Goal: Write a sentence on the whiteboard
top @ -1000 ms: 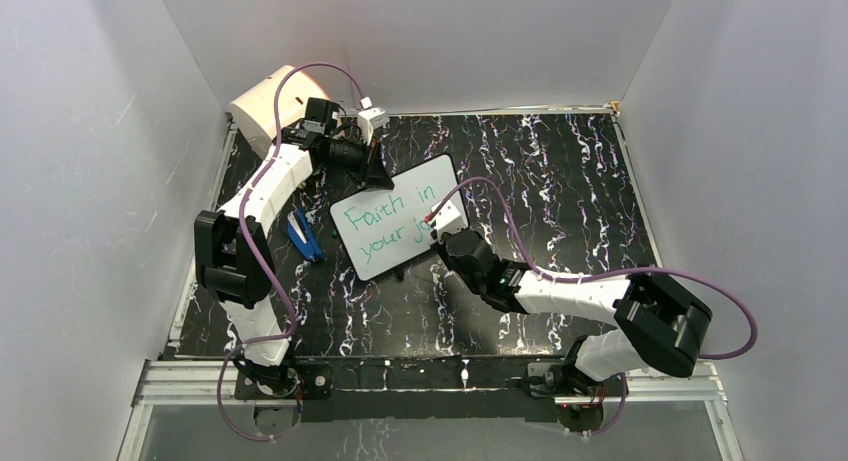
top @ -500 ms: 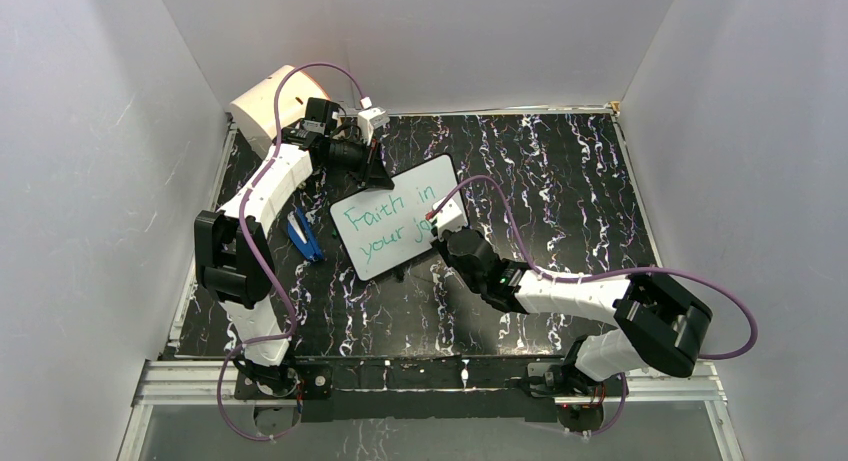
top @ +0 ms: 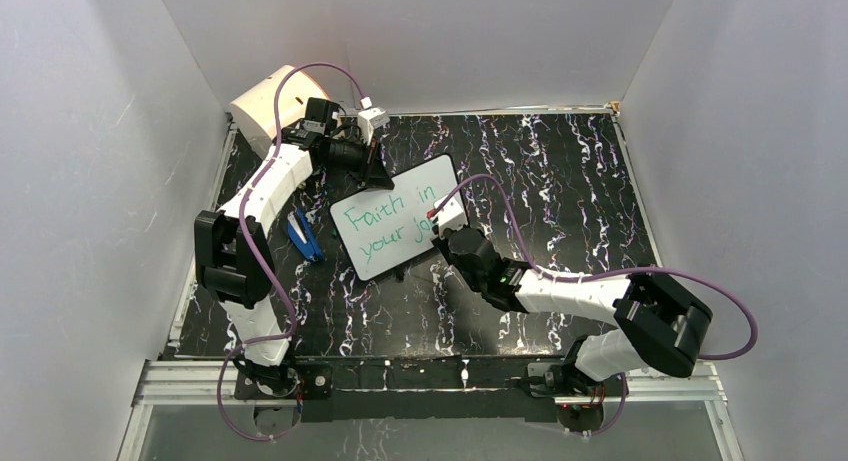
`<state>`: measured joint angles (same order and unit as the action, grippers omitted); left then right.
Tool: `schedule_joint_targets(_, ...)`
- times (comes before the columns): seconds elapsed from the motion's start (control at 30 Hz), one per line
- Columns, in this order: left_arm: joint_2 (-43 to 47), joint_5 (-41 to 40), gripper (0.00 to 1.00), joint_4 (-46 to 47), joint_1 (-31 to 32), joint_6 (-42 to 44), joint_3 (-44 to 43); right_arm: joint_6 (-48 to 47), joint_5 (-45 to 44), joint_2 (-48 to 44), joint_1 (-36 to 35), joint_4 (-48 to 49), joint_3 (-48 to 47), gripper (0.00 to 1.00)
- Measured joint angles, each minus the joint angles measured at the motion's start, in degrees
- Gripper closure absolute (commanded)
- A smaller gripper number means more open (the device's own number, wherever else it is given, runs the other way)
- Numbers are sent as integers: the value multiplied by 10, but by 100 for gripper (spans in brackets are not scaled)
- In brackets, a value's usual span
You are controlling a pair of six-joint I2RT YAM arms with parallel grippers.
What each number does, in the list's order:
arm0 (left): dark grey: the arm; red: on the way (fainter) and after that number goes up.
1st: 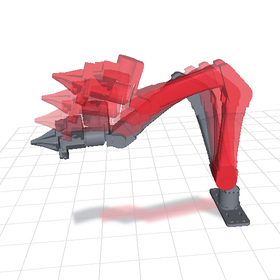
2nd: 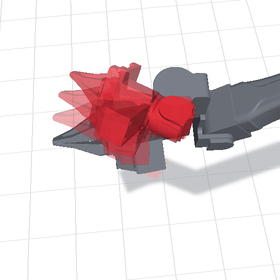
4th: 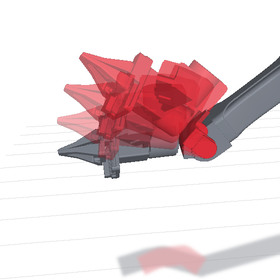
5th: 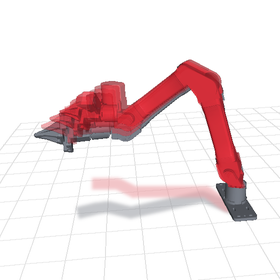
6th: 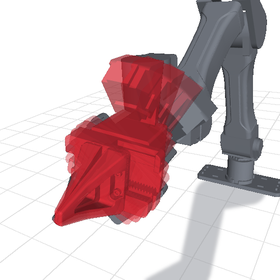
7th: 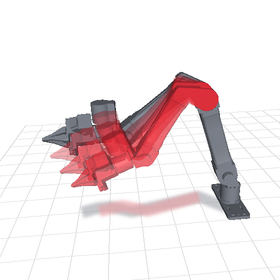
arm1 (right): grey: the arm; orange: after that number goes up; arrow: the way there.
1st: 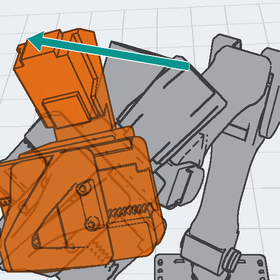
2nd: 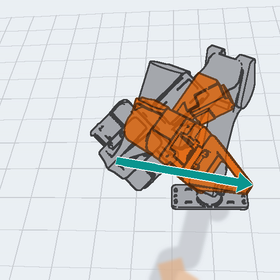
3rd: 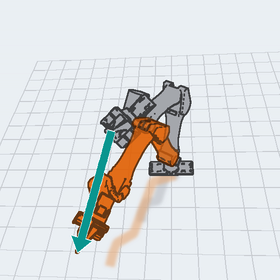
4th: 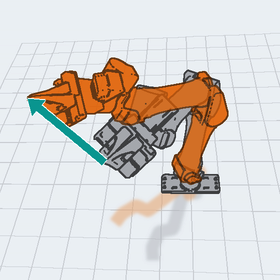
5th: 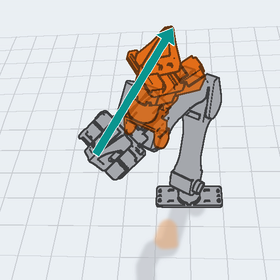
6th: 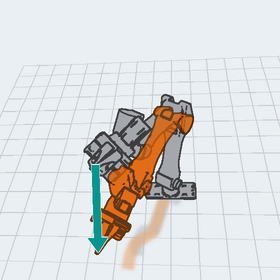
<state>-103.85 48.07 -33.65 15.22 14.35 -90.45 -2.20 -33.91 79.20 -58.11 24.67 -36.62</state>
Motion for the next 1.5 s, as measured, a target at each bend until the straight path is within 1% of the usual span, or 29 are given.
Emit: schedule_joint_targets(1.5, 0, 0, 100, 0, 0, 0, 0, -10, 12, 0, 8, 16, -4, 100)
